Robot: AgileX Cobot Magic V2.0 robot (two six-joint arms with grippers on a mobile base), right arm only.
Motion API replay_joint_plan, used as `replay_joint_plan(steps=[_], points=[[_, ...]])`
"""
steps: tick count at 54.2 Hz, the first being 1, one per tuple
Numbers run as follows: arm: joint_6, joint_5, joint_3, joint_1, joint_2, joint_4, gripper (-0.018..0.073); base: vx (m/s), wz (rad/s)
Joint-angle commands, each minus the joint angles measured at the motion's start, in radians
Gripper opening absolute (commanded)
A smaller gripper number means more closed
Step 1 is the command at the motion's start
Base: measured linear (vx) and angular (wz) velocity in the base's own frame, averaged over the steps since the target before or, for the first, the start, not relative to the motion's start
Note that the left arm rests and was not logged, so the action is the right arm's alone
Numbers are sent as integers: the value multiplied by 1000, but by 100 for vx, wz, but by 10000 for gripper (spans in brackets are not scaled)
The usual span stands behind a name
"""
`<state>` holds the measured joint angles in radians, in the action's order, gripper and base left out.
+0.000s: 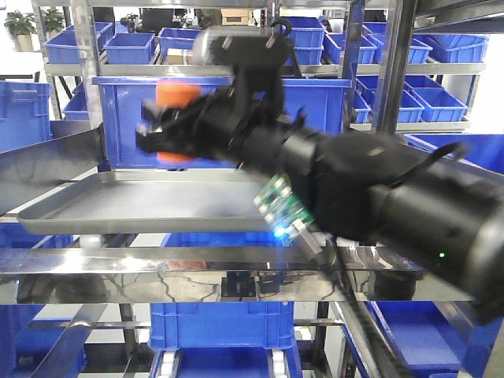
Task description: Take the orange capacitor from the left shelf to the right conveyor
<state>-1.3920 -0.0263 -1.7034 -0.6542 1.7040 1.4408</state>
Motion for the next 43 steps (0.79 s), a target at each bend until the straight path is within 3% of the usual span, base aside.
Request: replay_joint_plan(steps=[1, 10, 31, 43], points=[[-22, -27, -36, 2, -118, -7, -3, 0, 0], [-37, -55, 61, 2, -249, -57, -3, 0, 0], [-88, -140, 551, 2, -613, -63, -3, 0, 0], [-95, -182, 647, 2, -666, -57, -3, 0, 0]])
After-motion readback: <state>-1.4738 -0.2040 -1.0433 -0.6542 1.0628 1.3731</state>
